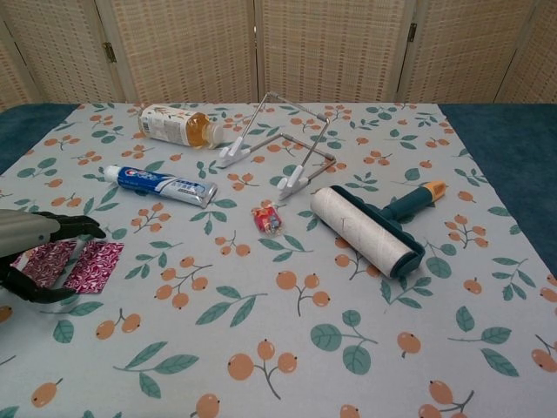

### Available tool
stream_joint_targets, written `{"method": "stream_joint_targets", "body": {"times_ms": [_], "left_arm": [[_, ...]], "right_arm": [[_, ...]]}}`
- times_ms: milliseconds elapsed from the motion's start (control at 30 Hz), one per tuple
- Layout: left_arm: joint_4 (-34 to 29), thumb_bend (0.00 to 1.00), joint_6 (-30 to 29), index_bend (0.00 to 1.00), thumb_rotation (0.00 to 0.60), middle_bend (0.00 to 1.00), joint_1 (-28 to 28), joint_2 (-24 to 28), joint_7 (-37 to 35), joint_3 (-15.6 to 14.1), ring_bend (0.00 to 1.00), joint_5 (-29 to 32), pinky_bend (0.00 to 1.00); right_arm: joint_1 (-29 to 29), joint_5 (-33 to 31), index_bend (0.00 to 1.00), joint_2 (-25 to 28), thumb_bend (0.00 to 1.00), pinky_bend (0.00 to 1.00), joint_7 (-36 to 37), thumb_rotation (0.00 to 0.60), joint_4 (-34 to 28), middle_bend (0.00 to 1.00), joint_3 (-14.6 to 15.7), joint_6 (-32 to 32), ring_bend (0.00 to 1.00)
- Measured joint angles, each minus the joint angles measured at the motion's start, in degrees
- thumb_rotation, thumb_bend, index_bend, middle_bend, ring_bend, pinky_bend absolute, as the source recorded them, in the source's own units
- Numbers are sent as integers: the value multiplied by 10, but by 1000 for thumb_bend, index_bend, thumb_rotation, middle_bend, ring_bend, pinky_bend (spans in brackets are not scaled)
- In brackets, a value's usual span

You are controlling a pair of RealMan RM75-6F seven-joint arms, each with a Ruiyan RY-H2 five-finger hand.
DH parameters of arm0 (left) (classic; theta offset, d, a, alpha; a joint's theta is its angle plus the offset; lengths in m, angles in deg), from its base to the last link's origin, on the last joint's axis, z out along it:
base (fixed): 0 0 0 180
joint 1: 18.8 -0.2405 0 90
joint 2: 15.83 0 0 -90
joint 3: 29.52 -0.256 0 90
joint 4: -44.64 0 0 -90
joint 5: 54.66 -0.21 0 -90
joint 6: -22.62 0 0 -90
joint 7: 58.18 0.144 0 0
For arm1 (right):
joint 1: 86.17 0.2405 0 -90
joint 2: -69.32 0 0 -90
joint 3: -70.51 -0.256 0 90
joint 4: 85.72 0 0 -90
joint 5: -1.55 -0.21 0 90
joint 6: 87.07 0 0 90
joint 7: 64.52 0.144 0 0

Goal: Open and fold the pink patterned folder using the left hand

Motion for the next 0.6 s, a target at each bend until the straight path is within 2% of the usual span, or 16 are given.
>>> {"method": "stream_joint_targets", "body": {"times_ms": [600], "left_arm": [[11,350,-14,51,355,0,5,-19,21,-10,0,14,0]], "right_arm": [[0,-3,0,-4,458,0,3,600,5,0,0,-2,0]]}}
